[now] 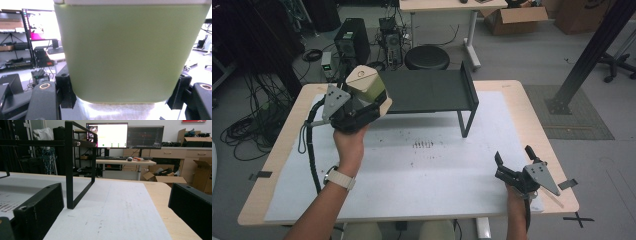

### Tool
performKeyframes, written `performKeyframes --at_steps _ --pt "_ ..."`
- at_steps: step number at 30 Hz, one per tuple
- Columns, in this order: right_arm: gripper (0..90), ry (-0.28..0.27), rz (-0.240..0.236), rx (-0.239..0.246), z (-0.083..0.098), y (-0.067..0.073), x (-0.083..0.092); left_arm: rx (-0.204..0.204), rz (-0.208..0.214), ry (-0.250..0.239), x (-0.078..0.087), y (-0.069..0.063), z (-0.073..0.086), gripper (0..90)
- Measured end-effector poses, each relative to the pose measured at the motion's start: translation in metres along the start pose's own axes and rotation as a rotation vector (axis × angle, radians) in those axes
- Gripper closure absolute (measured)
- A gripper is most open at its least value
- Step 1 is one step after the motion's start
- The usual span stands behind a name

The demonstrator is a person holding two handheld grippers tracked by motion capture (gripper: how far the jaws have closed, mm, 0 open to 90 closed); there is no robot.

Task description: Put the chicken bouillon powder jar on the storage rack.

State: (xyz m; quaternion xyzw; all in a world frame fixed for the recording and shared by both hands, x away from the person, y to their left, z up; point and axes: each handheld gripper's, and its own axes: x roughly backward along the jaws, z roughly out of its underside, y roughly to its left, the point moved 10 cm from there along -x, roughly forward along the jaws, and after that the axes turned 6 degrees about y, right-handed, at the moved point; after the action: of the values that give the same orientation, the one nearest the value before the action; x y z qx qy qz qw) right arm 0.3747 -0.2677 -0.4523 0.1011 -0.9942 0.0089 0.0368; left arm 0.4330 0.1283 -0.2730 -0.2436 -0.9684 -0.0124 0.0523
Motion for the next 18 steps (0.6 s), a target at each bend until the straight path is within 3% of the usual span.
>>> performKeyframes --at_steps 3,8,18 --pt "0.0 0.001 0.0 0.001 0.0 0.0 0.0 0.001 0.0 0.004 -0.009 0.002 -0.004 29.7" --pt "0.0 0.001 0.0 -0.001 0.0 0.0 0.0 0.037 0.007 0.012 -0.027 0.01 -0.009 29.6" --pt "0.0 0.002 0.001 -0.001 0.0 0.0 0.0 0.069 -0.016 0.048 -0.062 0.027 -0.011 29.6"
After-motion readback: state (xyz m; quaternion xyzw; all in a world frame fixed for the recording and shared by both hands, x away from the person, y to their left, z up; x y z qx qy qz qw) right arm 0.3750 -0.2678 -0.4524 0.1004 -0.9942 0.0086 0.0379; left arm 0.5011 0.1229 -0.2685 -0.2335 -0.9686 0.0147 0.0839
